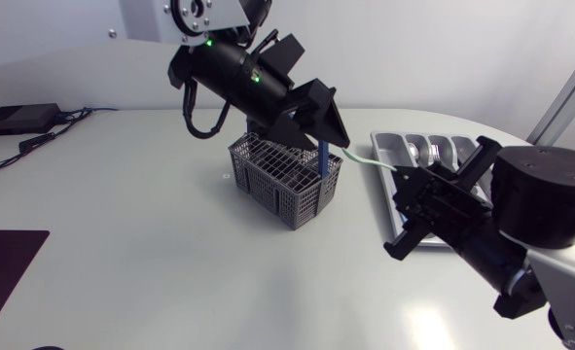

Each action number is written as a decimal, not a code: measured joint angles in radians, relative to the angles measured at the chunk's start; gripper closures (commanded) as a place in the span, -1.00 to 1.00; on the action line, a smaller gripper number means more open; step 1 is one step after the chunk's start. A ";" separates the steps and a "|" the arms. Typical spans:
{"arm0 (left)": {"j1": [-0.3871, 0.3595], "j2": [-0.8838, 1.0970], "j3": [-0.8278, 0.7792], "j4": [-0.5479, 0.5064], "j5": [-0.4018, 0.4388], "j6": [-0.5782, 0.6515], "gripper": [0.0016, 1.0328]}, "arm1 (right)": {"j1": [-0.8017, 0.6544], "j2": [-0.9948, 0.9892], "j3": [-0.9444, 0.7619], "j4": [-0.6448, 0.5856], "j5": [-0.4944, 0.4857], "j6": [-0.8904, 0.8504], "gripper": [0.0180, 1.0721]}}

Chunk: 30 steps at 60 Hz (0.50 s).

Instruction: Unload the cutlery basket into the drawer organizer.

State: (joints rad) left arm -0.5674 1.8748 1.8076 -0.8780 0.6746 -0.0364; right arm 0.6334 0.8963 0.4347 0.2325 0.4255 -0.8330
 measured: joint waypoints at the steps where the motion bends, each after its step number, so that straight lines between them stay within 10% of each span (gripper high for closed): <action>1: 0.000 0.005 0.000 0.000 0.000 -0.013 -0.89 | 0.003 0.005 -0.002 0.013 0.014 -0.005 0.89; 30: 0.011 0.021 0.021 0.095 0.027 -0.255 -0.85 | 0.024 0.254 -0.016 0.305 0.231 -0.051 0.89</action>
State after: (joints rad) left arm -0.5564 1.8954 1.8282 -0.7834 0.7017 -0.2913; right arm 0.6579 1.1507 0.4187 0.5373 0.6563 -0.8845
